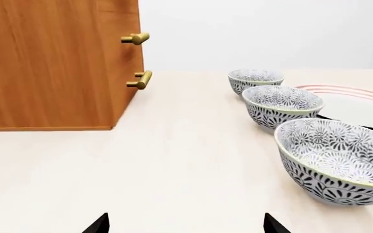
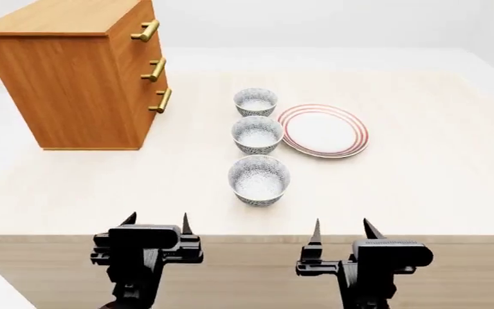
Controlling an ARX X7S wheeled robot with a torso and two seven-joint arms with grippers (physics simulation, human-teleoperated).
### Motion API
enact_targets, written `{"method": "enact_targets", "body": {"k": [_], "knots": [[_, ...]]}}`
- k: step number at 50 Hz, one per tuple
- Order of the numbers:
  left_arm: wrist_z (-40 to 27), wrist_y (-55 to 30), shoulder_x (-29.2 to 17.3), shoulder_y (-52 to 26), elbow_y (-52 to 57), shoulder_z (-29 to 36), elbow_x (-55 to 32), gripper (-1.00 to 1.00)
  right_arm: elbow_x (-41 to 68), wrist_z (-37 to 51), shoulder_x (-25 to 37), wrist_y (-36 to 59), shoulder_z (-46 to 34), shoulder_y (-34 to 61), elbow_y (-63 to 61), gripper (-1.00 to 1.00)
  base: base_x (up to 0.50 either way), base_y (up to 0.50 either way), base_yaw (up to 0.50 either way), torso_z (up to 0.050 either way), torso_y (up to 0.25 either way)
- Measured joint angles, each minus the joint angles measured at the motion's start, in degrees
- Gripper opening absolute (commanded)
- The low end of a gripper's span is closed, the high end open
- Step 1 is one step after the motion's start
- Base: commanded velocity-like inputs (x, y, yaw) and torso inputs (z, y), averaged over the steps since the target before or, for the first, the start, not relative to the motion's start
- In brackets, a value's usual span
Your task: Stack the bowl in the middle on the bowl at the back.
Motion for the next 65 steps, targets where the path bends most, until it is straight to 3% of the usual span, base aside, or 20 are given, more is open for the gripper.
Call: {"method": "enact_targets", "body": {"k": [10,21,41,51,65], "knots": [[0.36,-10.57,-0.83,-6.31,4.92,-0.25,-3.64,1.00,1.49,0.46,1.87,8.36,0.82,3.35,-8.07,1.00,0.36,0.05,0.00,0.000,0.000],[0.76,-15.28,-1.48,-10.55,6.41,0.41,-5.49,1.00,3.02,0.61,3.48,13.02,1.77,4.96,-13.36,1.00,0.50,0.00,0.00,0.000,0.000],[0.26,-17.17,-1.81,-13.95,3.48,1.38,-6.63,1.00,4.34,0.65,5.09,13.41,1.88,4.62,-16.55,1.00,0.50,0.00,0.00,0.000,0.000],[-0.51,-17.01,-1.98,-14.70,3.04,1.65,-6.73,1.00,4.63,1.40,5.38,12.40,2.10,4.12,-17.10,1.00,0.00,0.00,0.00,0.003,0.002],[1.00,-16.52,-2.46,-15.26,3.91,1.83,-9.12,1.00,4.68,2.03,6.04,11.72,1.74,3.41,-17.84,1.00,0.00,0.00,0.00,0.049,0.000]]}}
